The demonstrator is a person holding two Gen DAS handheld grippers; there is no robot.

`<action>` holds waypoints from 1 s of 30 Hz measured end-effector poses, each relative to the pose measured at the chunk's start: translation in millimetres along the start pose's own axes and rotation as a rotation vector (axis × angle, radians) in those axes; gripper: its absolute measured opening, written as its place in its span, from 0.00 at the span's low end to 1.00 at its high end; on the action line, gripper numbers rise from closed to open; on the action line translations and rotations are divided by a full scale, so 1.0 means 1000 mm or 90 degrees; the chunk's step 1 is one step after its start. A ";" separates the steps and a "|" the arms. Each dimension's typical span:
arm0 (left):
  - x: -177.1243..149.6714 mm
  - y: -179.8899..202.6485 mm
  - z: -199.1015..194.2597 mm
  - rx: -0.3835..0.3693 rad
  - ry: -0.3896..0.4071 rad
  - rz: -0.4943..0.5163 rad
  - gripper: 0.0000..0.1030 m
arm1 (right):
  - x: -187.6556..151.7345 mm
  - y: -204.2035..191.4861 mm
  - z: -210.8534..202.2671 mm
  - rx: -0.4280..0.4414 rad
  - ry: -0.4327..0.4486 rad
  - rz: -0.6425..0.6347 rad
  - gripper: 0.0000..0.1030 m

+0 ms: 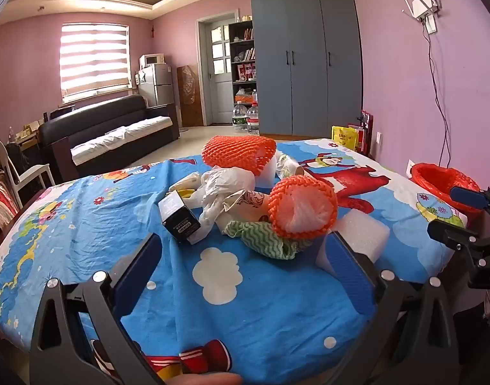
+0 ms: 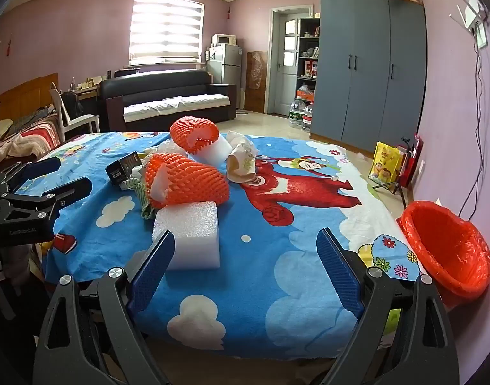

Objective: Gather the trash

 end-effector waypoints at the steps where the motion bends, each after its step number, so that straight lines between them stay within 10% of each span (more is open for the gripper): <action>1: 0.000 0.000 0.000 0.001 -0.001 0.002 0.96 | 0.000 0.000 0.000 -0.002 0.002 -0.002 0.82; 30: -0.003 0.003 0.001 -0.001 -0.005 0.002 0.96 | -0.001 -0.006 0.003 0.005 0.002 -0.006 0.82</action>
Point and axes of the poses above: each gripper's, at about its wrist camera, not at the fingertips, and z roughly the way its jaws point, y to its right, x to its top, the point moved 6 cm from there along z, roughly the way its jaws point, and after that the axes turned 13 degrees about -y, right-handed, at the moved point
